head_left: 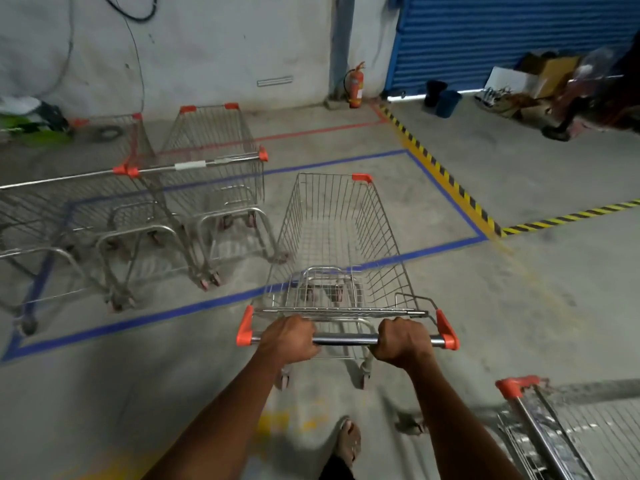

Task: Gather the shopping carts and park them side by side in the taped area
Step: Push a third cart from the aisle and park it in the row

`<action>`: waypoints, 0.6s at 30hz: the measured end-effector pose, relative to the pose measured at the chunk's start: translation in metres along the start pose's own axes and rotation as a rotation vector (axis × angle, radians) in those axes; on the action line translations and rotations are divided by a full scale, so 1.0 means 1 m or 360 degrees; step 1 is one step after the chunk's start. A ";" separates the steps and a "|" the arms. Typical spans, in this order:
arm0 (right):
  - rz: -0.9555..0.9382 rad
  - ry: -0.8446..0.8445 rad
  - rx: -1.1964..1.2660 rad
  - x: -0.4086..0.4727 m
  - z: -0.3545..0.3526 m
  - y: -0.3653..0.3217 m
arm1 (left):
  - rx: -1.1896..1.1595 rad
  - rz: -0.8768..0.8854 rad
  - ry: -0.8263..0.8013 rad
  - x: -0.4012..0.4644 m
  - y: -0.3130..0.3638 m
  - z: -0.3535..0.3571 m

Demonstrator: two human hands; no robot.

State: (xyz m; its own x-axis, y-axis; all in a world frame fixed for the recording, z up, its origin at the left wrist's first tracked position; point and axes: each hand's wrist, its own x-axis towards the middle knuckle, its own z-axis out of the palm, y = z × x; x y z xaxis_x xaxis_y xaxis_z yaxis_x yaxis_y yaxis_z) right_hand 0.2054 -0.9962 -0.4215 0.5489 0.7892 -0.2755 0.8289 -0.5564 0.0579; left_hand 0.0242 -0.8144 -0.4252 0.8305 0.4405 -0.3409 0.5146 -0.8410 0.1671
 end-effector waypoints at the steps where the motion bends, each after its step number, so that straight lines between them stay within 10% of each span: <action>1: -0.0014 0.0004 -0.0003 0.021 -0.007 0.007 | -0.0013 -0.0007 0.0001 0.018 -0.002 -0.009; 18: -0.0172 0.0278 -0.0088 0.360 -0.081 0.097 | -0.0153 -0.0169 0.0091 0.310 -0.054 -0.123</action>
State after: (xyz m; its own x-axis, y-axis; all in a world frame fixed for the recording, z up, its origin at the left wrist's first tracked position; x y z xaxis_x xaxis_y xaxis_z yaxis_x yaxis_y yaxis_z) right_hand 0.4917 -0.7452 -0.4371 0.4630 0.8792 -0.1125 0.8859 -0.4549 0.0911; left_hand 0.2799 -0.5936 -0.4264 0.7797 0.5447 -0.3088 0.6159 -0.7559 0.2219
